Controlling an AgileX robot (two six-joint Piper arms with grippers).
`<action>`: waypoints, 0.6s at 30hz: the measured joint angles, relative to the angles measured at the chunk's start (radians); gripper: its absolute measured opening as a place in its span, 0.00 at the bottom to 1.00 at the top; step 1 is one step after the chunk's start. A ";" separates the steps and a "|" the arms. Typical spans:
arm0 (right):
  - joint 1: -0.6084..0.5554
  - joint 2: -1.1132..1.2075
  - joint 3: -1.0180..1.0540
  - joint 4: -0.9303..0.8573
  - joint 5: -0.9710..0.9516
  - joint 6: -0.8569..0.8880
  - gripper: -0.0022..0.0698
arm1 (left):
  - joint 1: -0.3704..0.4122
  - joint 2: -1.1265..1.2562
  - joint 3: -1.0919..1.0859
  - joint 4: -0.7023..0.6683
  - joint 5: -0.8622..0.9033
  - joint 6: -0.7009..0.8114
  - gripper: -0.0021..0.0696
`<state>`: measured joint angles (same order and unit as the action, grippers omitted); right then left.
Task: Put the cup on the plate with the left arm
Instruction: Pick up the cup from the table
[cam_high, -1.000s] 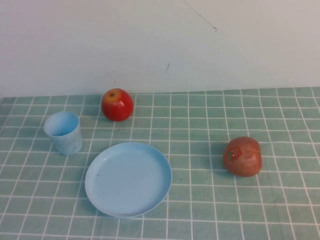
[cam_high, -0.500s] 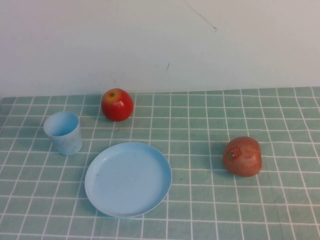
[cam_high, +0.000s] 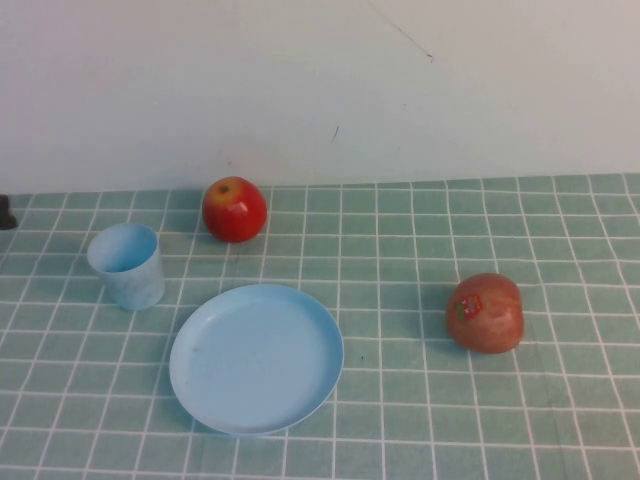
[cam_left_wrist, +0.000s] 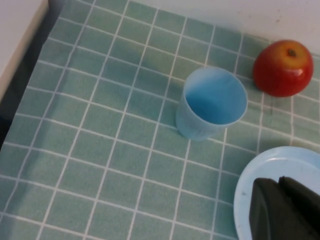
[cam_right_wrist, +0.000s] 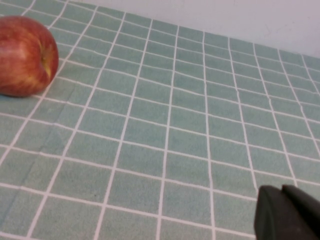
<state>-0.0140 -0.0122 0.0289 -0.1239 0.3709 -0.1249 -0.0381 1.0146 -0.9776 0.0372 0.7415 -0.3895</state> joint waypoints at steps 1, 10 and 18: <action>0.000 0.000 0.000 0.000 0.000 0.000 0.03 | 0.000 0.029 -0.019 0.002 0.008 0.014 0.03; 0.000 0.000 0.000 0.000 0.000 0.000 0.03 | 0.000 0.386 -0.311 -0.037 0.223 0.136 0.15; 0.000 0.000 0.000 0.000 0.000 0.000 0.03 | 0.000 0.658 -0.536 0.005 0.273 0.155 0.60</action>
<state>-0.0140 -0.0122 0.0289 -0.1239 0.3709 -0.1249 -0.0381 1.6728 -1.5139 0.0424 1.0146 -0.2340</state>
